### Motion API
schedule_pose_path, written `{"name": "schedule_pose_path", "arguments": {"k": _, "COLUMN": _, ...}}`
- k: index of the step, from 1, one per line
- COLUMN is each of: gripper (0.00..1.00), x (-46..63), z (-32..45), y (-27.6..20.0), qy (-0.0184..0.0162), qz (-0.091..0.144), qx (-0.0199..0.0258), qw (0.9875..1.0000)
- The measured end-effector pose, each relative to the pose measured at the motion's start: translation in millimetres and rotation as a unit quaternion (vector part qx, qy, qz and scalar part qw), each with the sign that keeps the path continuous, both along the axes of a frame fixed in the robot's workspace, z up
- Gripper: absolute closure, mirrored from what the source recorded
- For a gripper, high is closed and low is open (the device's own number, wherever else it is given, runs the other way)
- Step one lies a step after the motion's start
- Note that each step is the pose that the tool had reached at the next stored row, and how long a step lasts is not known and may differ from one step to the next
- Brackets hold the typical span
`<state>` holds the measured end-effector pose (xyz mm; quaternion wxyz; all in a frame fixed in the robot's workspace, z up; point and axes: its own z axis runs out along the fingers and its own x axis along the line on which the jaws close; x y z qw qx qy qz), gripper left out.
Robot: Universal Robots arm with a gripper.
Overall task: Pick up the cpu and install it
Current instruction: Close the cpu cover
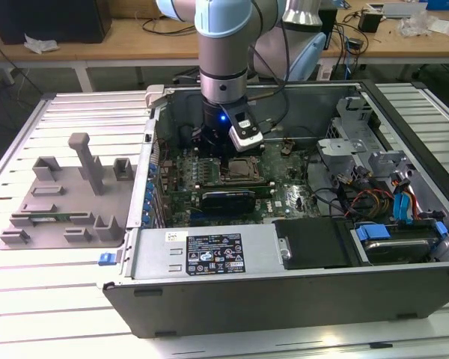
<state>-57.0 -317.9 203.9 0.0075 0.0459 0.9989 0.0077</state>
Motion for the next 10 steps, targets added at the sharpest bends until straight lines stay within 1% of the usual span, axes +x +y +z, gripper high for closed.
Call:
{"name": "schedule_pose_path", "arguments": {"k": 5, "gripper": 0.89, "x": -0.5, "z": -0.2, "y": 0.1, "qy": -0.0001, "qz": 0.0, "qx": 0.0001, "qw": 1.0}}
{"name": "schedule_pose_path", "arguments": {"k": 8, "gripper": 0.89, "x": -3.5, "z": -0.3, "y": 0.1, "qy": -0.0003, "qz": 0.0, "qx": 0.0002, "qw": 1.0}}
{"name": "schedule_pose_path", "arguments": {"k": 10, "gripper": 0.89, "x": -5.0, "z": 0.1, "y": -0.1, "qy": 0.0004, "qz": 0.0, "qx": -0.0003, "qw": 1.0}}
